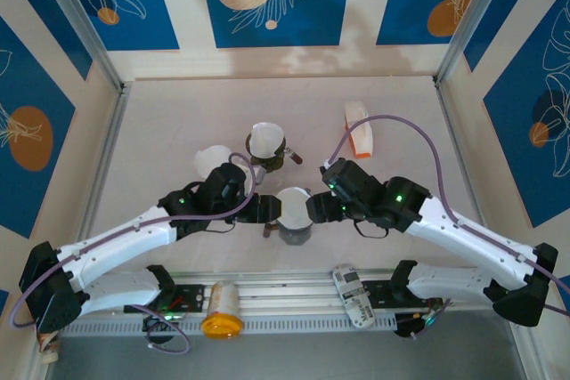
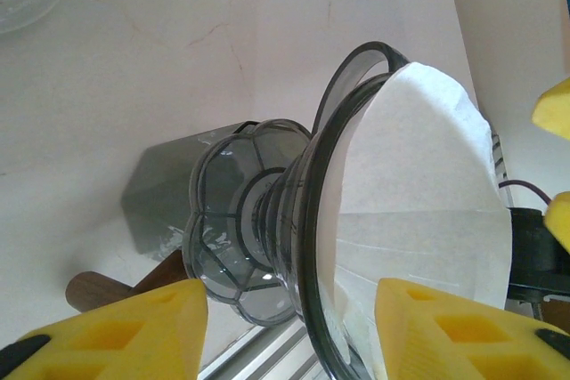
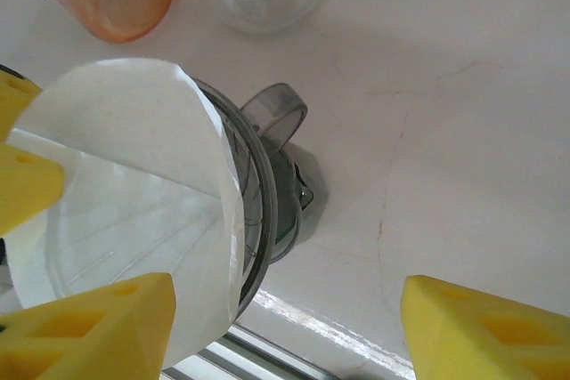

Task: Place the coffee filter in the dripper

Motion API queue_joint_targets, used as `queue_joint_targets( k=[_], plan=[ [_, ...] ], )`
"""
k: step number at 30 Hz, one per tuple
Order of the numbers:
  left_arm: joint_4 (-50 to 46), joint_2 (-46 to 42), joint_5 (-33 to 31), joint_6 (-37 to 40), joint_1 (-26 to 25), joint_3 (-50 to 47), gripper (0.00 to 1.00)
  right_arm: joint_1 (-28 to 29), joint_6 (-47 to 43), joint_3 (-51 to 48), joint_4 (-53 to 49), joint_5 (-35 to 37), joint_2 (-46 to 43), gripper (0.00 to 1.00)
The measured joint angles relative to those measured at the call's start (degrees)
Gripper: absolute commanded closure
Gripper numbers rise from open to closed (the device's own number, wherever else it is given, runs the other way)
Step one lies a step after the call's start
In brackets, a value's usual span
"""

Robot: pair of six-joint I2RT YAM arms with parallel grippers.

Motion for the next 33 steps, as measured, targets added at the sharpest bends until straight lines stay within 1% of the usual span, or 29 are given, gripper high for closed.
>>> queue_joint_targets(
  k=[9, 13, 17, 20, 22, 26, 29, 31, 33],
  plan=[
    [-1.2, -2.5, -1.6, 0.6, 0.0, 1.0, 0.18, 0.0, 0.0, 0.2, -0.2, 2.2, -1.7, 0.31],
    [-3.1, -3.5, -3.4, 1.4, 0.0, 3.4, 0.11, 0.0, 0.1, 0.4, -0.2, 3.4, -2.6, 0.31],
    [-6.2, -5.7, -7.2, 3.0, 0.9, 5.8, 0.05, 0.0, 0.2, 0.4, 0.1, 4.5, -3.9, 0.31],
    [-9.0, -9.3, -10.8, 4.3, 3.4, 7.3, 0.05, 0.0, 0.3, 0.4, 0.5, 5.3, -5.3, 0.32],
    [-10.3, -12.2, -12.6, 4.5, 7.2, 8.2, 0.09, 0.0, 0.4, 0.3, 0.9, 5.6, -6.3, 0.32],
    [-13.1, -17.3, -16.3, 5.6, 16.6, 9.6, 0.32, 0.0, 0.5, -0.3, 1.4, 6.1, -7.9, 0.32],
    [-15.3, -20.1, -18.3, 6.0, 23.3, 9.7, 0.45, 0.0, 0.5, -1.0, 1.6, 6.1, -8.9, 0.32],
    [-16.1, -21.1, -18.6, 5.8, 28.0, 9.6, 0.52, 0.0, 0.4, -1.6, 1.8, 6.1, -9.5, 0.32],
    [-15.9, -21.6, -17.3, 5.6, 33.8, 8.7, 0.61, 0.0, 0.4, -2.1, 1.9, 6.1, -10.1, 0.32]
  ],
)
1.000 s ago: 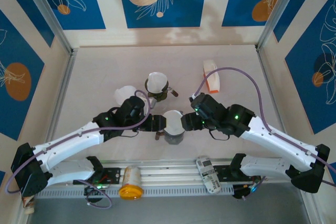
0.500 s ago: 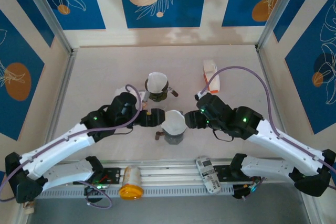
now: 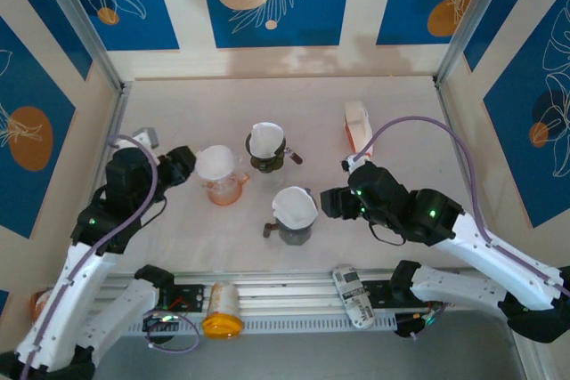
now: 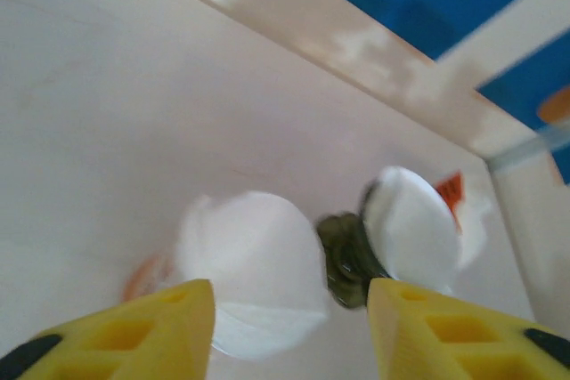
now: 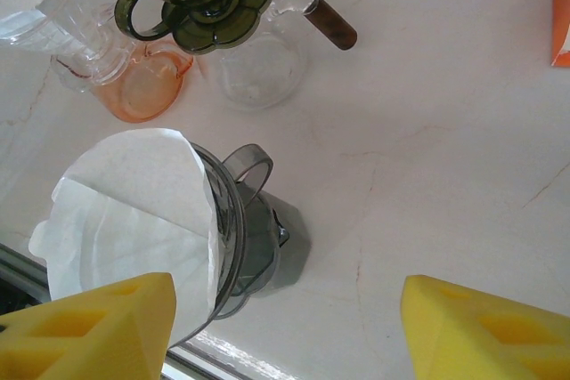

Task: Place the coffee filter in the dripper

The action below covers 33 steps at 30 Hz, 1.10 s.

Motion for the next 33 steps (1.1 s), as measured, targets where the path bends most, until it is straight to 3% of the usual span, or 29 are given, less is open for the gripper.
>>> queue_joint_targets(
  k=[5, 9, 14, 27, 33],
  plan=[
    [4.4, 1.7, 6.3, -2.8, 13.9, -7.3, 0.77, 0.0, 0.0, -0.2, 0.3, 0.0, -1.4, 0.32],
    [11.8, 6.7, 10.8, -6.7, 19.1, -16.2, 0.91, 0.0, -0.1, -0.2, 0.5, 0.0, -3.3, 0.32],
    [23.0, 17.6, 15.0, -10.8, 19.5, -23.7, 1.00, -0.2, -0.1, -0.3, 0.5, 0.0, -4.9, 0.32],
    [56.1, 42.9, 22.3, -18.9, 19.5, -27.1, 1.00, -1.0, -0.3, -0.9, 0.6, 0.0, -4.9, 0.32],
    [65.9, 48.8, 25.5, -21.1, 19.0, -28.2, 1.00, -1.4, -0.3, -0.9, 0.6, 0.0, -4.9, 0.32]
  ],
)
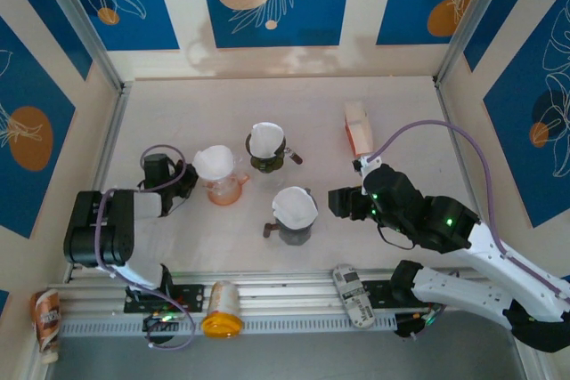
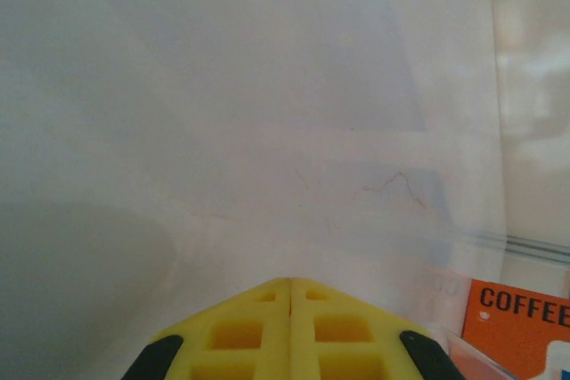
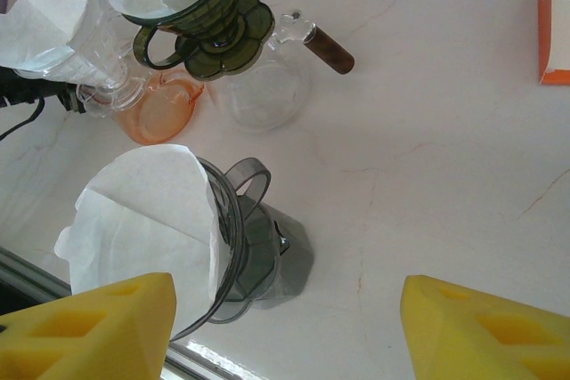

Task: Place the coffee filter in the dripper

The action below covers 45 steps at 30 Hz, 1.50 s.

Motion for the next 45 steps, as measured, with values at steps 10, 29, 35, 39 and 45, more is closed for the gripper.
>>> queue_joint_targets(
  k=[10, 29, 35, 39, 45],
  plan=[
    [10.6, 5.0, 2.4, -1.7, -2.4, -2.9, 1.00, -0.5, -0.2, 0.0, 0.1, -0.2, 0.0, 0.32],
    [19.1, 6.9, 3.7, -4.7, -8.6, -7.0, 1.00, -0.9, -0.2, -1.0, 0.1, -1.1, 0.8, 0.32],
    [19.9, 6.4, 3.7, -5.6, -10.6, -8.7, 1.00, -0.9, -0.2, -1.0, 0.2, -1.1, 0.8, 0.32],
    [18.1, 3.6, 3.1, -5.7, -10.7, -10.3, 1.00, -0.9, -0.2, -1.0, 0.2, -1.1, 0.8, 0.32],
    [2.6, -11.3, -1.5, -2.7, -10.7, -10.2, 1.00, -1.0, -0.2, -1.0, 0.1, -1.1, 0.3, 0.32]
  ],
)
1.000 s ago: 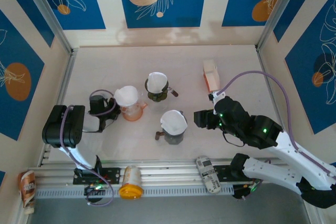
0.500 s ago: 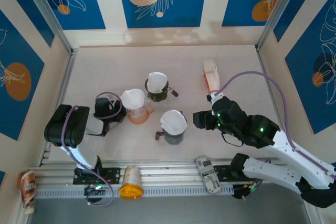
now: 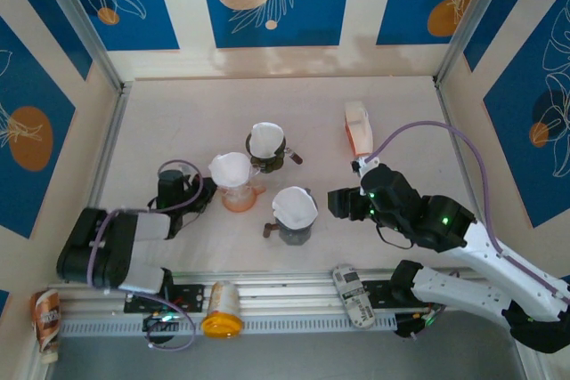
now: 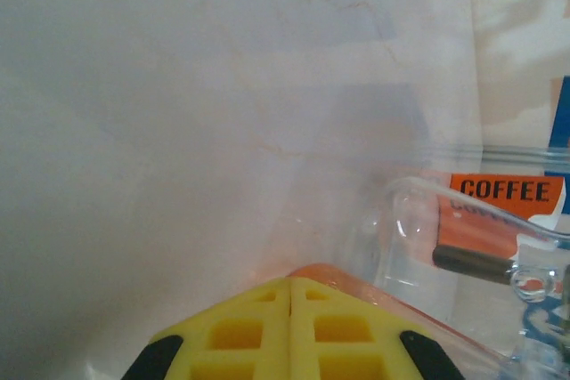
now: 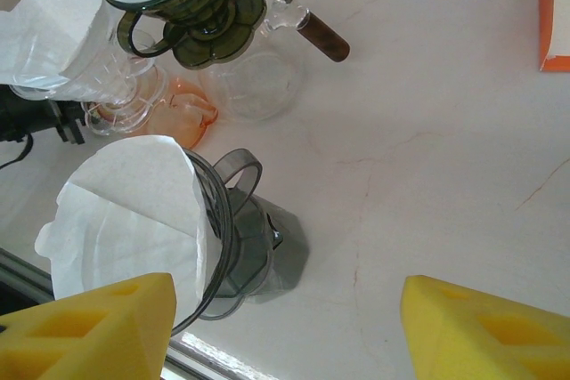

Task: Place the coffee filter in the dripper

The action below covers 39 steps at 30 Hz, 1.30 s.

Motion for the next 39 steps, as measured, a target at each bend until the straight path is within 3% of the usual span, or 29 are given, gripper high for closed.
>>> queue_joint_targets(
  k=[7, 8, 9, 12, 14, 19, 25, 32, 39],
  plan=[
    [-31.8, -25.4, -13.2, 7.1, 0.8, 6.5, 0.97, -0.1, 0.2, -0.1, 0.0, 0.5, -1.8, 0.27],
    [-35.7, -28.3, -15.4, 8.3, 0.8, 7.9, 0.89, -0.1, 0.2, -0.2, 0.0, 0.8, -1.8, 0.11],
    [-38.5, -30.2, -17.1, 9.3, 0.9, 9.0, 0.76, -0.1, 0.5, -0.2, 0.0, 1.1, -1.8, 0.06],
    [-48.2, -33.9, -24.2, 13.1, 1.0, 14.1, 0.21, -0.1, 0.4, -0.3, -0.1, 2.6, -1.8, 0.01],
    [-52.6, -34.4, -29.2, 15.3, 1.0, 17.8, 0.01, -0.1, 0.4, -0.3, 0.0, 4.0, -1.8, 0.01],
    [-52.8, -34.2, -38.6, 20.5, 1.0, 20.8, 0.00, -0.4, 0.4, -0.4, 0.0, 7.8, -1.8, 0.01],
    [-39.9, -30.8, -43.2, 33.3, 1.0, 14.1, 0.00, -0.7, 1.7, -0.9, 0.0, 12.3, -1.8, 0.01],
    [-23.1, -19.3, -49.5, 50.9, 1.0, 9.4, 0.00, -0.9, 1.4, -1.8, 0.1, 13.9, -1.9, 0.01],
    [-3.6, -7.1, -51.6, 60.5, 1.0, 3.5, 0.00, -2.1, 0.1, -3.9, 0.7, 13.9, -1.8, 0.01]
  ],
)
